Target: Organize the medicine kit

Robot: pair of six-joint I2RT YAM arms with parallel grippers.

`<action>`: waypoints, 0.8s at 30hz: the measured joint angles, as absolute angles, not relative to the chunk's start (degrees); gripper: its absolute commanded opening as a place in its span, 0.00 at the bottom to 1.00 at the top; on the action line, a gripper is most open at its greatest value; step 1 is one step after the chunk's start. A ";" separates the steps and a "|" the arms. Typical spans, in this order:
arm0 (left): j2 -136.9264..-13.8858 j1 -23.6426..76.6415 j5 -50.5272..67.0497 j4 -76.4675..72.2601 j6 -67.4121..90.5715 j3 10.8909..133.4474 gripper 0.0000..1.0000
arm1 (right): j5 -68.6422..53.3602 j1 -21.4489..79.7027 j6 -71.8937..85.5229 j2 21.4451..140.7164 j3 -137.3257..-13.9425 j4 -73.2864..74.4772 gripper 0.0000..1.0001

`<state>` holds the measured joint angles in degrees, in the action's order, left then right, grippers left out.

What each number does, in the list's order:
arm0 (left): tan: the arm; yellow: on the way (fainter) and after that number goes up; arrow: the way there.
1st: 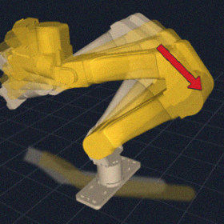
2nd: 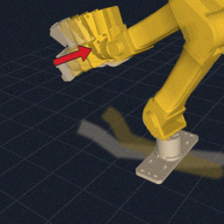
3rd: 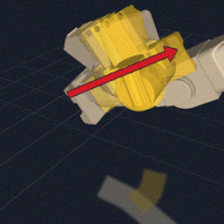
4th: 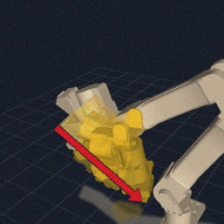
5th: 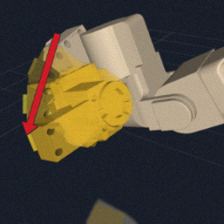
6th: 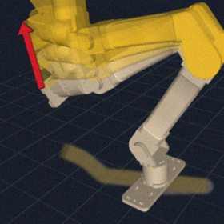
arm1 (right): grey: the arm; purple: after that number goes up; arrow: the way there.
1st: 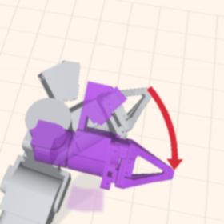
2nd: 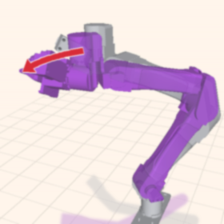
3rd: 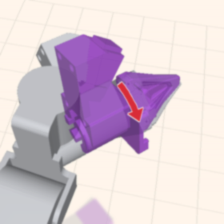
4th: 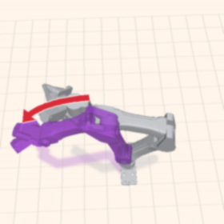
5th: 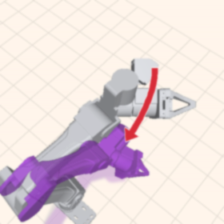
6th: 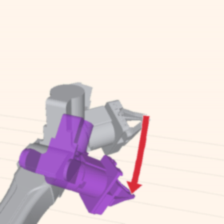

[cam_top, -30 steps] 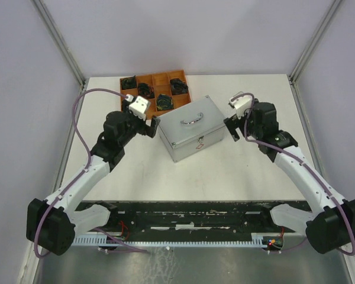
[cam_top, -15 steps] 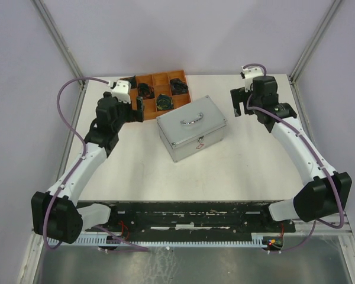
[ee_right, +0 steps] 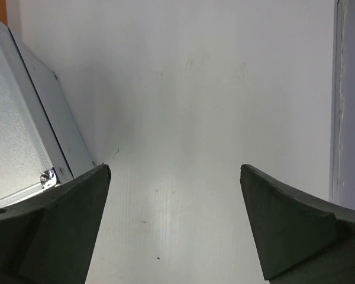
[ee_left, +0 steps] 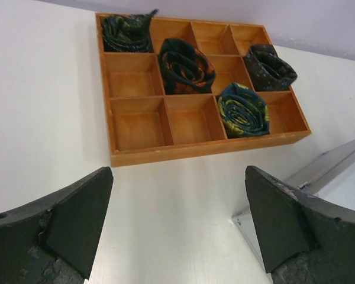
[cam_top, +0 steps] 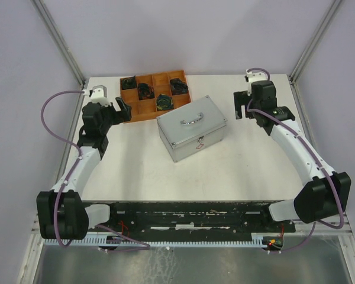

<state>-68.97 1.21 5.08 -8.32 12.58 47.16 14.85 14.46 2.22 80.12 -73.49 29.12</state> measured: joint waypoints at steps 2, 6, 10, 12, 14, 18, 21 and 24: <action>-68.97 1.13 6.70 -9.87 13.69 45.32 0.99 | 15.49 14.46 2.90 79.15 -71.57 28.93 1.00; -68.97 1.15 8.40 -11.07 14.26 43.03 0.99 | 16.32 14.46 2.96 76.01 -66.50 28.23 1.00; -68.51 1.41 9.19 -12.51 13.50 41.34 0.99 | 17.08 14.46 2.87 74.56 -65.01 27.73 1.00; -66.46 1.72 9.15 -13.21 12.21 39.55 0.99 | 17.10 14.46 2.87 74.37 -65.01 27.75 1.00; -63.22 1.93 9.17 -13.58 11.20 37.71 0.99 | 17.08 14.44 2.87 74.06 -65.01 27.97 1.00; -54.39 2.07 9.34 -13.78 10.33 35.79 0.99 | 17.06 14.39 2.52 71.40 -64.97 28.25 1.00; -48.62 2.07 9.43 -13.76 10.33 35.70 0.99 | 17.02 14.35 1.80 67.07 -64.12 27.97 1.00; -43.46 2.07 9.41 -13.26 10.07 35.70 0.99 | 17.04 14.35 0.67 62.00 -62.15 27.86 1.00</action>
